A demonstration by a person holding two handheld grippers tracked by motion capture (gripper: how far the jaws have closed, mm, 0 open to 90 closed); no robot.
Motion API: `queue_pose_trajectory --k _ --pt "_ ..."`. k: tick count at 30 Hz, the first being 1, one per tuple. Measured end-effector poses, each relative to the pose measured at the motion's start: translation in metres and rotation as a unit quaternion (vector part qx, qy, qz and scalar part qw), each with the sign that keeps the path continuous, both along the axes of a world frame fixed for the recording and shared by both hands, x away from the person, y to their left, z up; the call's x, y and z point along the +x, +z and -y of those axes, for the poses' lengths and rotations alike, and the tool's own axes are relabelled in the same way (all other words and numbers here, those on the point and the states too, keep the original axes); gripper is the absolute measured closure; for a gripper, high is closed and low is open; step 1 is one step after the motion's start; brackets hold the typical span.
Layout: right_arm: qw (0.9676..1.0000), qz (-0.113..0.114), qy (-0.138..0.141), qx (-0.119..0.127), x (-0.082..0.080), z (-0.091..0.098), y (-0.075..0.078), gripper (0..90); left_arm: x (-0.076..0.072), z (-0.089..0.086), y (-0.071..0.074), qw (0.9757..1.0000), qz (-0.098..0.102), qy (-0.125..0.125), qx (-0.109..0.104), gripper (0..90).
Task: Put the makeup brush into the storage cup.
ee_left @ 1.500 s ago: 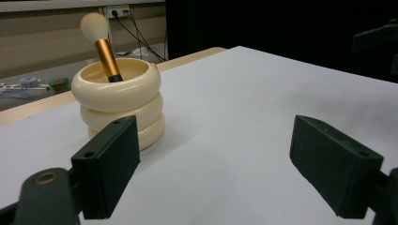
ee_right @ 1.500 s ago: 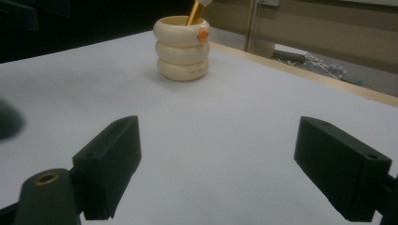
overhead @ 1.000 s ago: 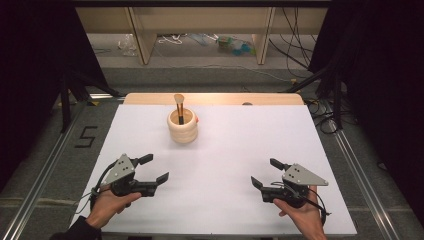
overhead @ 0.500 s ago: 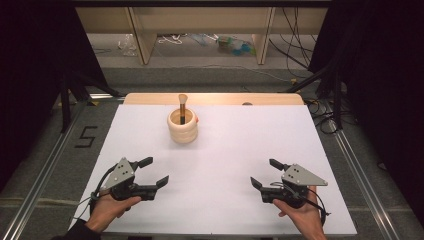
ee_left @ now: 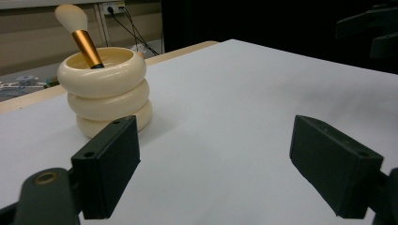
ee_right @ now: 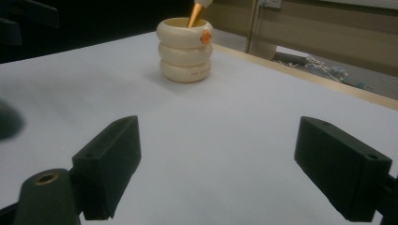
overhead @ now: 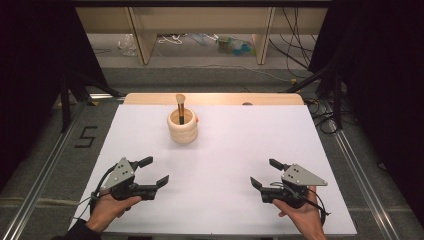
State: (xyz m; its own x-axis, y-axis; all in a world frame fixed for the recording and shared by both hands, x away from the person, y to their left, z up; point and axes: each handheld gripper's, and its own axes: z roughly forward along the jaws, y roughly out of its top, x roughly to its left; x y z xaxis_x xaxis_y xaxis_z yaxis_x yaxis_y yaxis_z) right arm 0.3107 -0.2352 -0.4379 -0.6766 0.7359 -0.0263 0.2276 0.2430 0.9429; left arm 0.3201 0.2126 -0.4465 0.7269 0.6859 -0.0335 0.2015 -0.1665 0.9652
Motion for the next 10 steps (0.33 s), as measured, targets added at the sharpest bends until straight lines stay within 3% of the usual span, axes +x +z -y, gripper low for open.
queue_pose_trajectory --k 2,3,4,10 --pt "1.0000 -0.001 -0.001 -0.003 -0.0002 0.0004 0.0003 15.7 0.0001 0.0000 0.0000 1.0000 0.000 0.000 0.000 16.2" --pt "0.9999 0.011 -0.001 -0.004 0.0012 0.0007 0.0000 15.7 0.0001 0.0000 0.0000 1.0000 0.001 0.000 0.000 16.2" --pt "1.0000 -0.001 0.001 0.000 -0.0001 0.0001 0.0001 15.7 0.0001 -0.0001 0.0000 1.0000 0.001 0.000 0.001 16.2" --pt "1.0000 -0.001 -0.002 -0.004 -0.0001 0.0003 0.0002 15.7 0.0007 -0.0008 0.0002 1.0000 0.003 0.002 -0.002 16.2"
